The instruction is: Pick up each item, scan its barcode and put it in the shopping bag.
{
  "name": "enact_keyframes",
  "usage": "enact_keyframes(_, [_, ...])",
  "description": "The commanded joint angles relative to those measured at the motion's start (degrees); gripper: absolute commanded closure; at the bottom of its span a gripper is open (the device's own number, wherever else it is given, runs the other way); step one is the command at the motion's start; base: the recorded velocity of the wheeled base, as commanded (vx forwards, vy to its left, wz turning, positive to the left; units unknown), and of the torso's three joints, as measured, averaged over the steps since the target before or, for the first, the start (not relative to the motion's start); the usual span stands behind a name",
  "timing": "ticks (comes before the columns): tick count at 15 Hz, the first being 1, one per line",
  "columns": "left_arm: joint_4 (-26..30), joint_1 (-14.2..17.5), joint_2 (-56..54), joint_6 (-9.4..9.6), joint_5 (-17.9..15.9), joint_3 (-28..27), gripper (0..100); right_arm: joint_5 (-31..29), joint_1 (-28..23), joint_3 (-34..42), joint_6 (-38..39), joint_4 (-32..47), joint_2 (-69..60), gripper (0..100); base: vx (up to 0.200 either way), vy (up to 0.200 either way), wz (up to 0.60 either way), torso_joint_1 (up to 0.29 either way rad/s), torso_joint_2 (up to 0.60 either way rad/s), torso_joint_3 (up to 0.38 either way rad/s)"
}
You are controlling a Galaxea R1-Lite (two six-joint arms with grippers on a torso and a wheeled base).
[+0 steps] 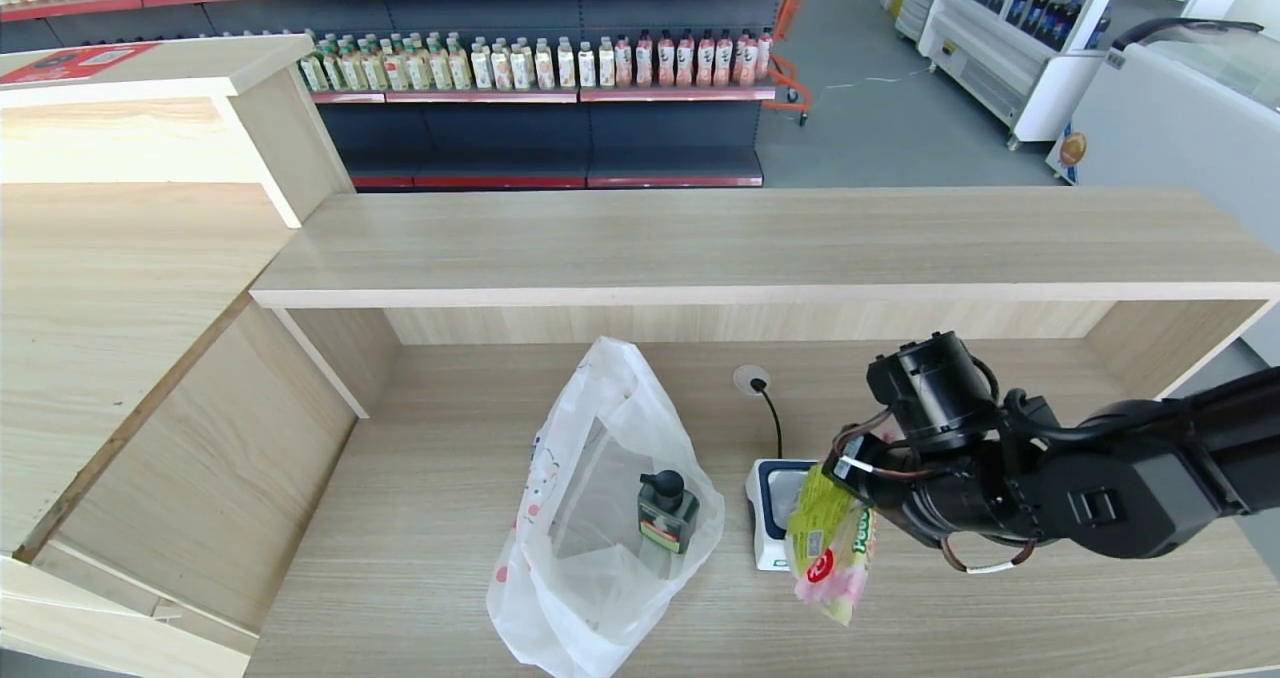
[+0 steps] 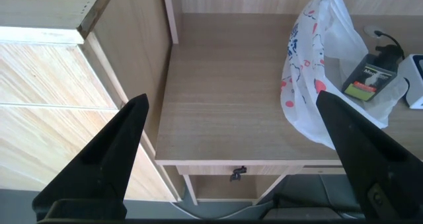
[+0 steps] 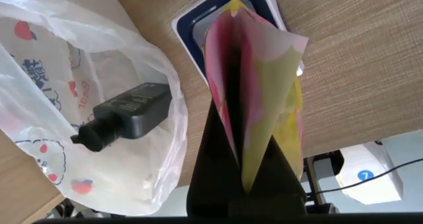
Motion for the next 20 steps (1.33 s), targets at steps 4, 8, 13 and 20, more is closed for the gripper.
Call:
enact_keyframes(4, [0.0,0.0,0.0,-0.02,-0.1,0.0,0,-3.7,2.0,1.1,-1.8,-0.4,2.4,100,0.0,0.0,0.0,0.0,0.0,0.0])
enact_keyframes(8, [-0.1,0.0,0.0,-0.02,-0.1,0.0,0,-3.7,2.0,0.7,-1.8,-0.4,2.9,100,0.0,0.0,0.0,0.0,0.0,0.0])
enact_keyframes(13, [0.0,0.0,0.0,-0.02,0.0,0.0,0,-3.4,2.0,-0.6,-1.6,-1.0,3.0,100,0.0,0.0,0.0,0.0,0.0,0.0])
enact_keyframes(20, [0.0,0.0,0.0,-0.02,-0.1,0.0,0,-3.4,2.0,-0.8,-1.6,-2.6,5.0,100,0.0,0.0,0.0,0.0,0.0,0.0])
